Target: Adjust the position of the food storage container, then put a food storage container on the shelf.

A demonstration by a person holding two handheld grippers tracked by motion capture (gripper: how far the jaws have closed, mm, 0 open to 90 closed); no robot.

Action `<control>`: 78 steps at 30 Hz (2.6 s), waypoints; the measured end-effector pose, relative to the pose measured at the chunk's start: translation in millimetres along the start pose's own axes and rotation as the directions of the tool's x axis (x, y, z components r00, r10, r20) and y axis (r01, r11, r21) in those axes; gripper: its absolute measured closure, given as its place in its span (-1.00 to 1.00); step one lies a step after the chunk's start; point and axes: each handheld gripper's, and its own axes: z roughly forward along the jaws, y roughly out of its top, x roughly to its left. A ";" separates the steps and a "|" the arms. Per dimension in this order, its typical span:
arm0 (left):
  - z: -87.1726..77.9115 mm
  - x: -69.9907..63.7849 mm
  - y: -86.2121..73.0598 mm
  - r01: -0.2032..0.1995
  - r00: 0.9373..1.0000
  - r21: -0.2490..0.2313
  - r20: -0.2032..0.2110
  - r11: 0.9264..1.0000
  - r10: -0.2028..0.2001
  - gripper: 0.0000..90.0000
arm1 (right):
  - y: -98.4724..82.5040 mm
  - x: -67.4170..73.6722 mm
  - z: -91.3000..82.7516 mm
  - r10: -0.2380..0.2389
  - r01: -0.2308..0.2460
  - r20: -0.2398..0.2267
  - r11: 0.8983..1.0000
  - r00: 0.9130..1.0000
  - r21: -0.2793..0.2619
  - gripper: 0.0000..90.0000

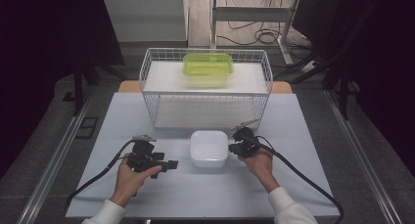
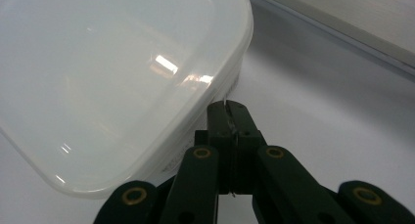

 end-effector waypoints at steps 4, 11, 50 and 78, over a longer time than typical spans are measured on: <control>-5.5 0.0 1.1 0.019 1.000 -0.036 -0.010 0.999 -0.019 -0.47 | -2.1 -3.3 -11.0 -0.024 0.024 0.032 0.999 0.999 -0.022 0.97; -11.1 -0.1 2.0 0.029 0.999 -0.091 -0.021 0.995 -0.031 -0.47 | -21.7 -18.2 -43.3 0.029 -0.025 0.031 0.993 0.999 -0.117 0.61; 9.0 0.3 32.5 0.147 0.983 -0.130 0.128 0.981 -0.130 -0.39 | -36.9 -34.7 -62.1 0.212 -0.309 -0.349 0.917 0.913 -0.250 -0.33; 63.4 28.2 48.1 0.329 0.907 0.005 0.276 0.944 -0.318 0.17 | -23.0 -40.3 -11.9 0.308 -0.395 -0.428 0.910 0.850 -0.128 -0.02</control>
